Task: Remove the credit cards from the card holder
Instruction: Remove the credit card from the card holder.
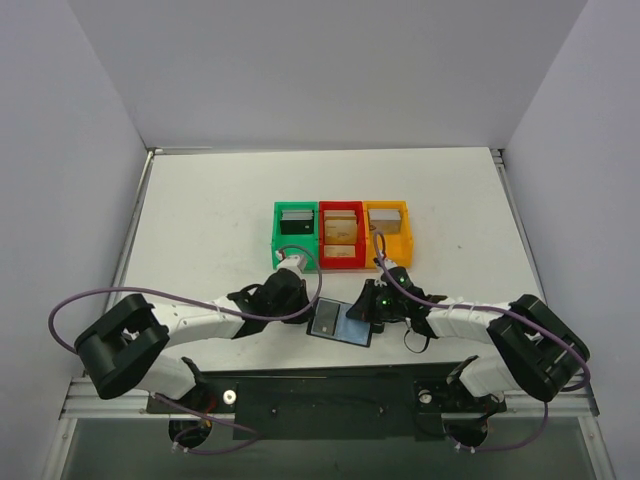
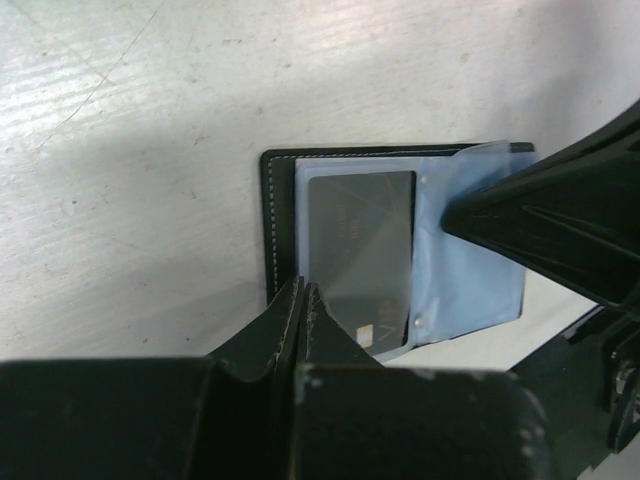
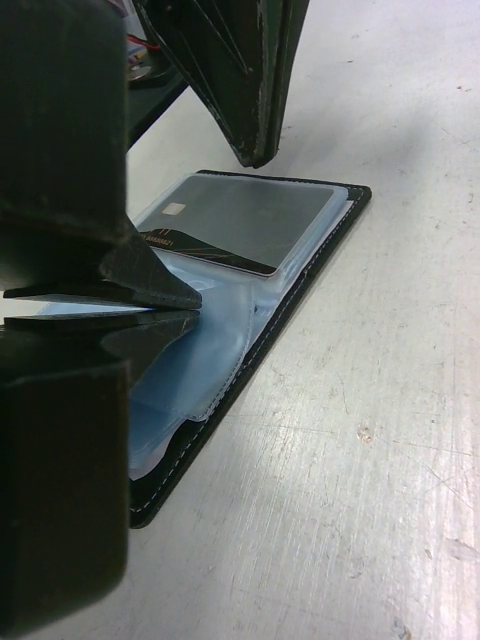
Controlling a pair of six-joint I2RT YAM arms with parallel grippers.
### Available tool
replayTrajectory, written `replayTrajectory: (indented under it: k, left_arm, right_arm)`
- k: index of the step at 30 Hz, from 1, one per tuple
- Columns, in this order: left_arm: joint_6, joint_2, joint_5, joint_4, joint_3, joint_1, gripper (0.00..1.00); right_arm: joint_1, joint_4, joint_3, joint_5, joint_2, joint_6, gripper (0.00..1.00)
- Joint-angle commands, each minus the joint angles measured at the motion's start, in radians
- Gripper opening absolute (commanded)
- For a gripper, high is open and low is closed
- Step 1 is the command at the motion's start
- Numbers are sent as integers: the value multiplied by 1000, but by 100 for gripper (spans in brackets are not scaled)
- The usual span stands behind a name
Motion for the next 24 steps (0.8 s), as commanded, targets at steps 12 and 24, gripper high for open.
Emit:
replayTrajectory:
  k: [12,24]
  left_arm:
    - [32,55,-12,-19,65,-24,0]
    - [29,102,30,27,81,-61,0]
  right_arm:
    - [8,-142,-18,78,43,-57,0]
    - [6,-124,-19,69,63,-54,0]
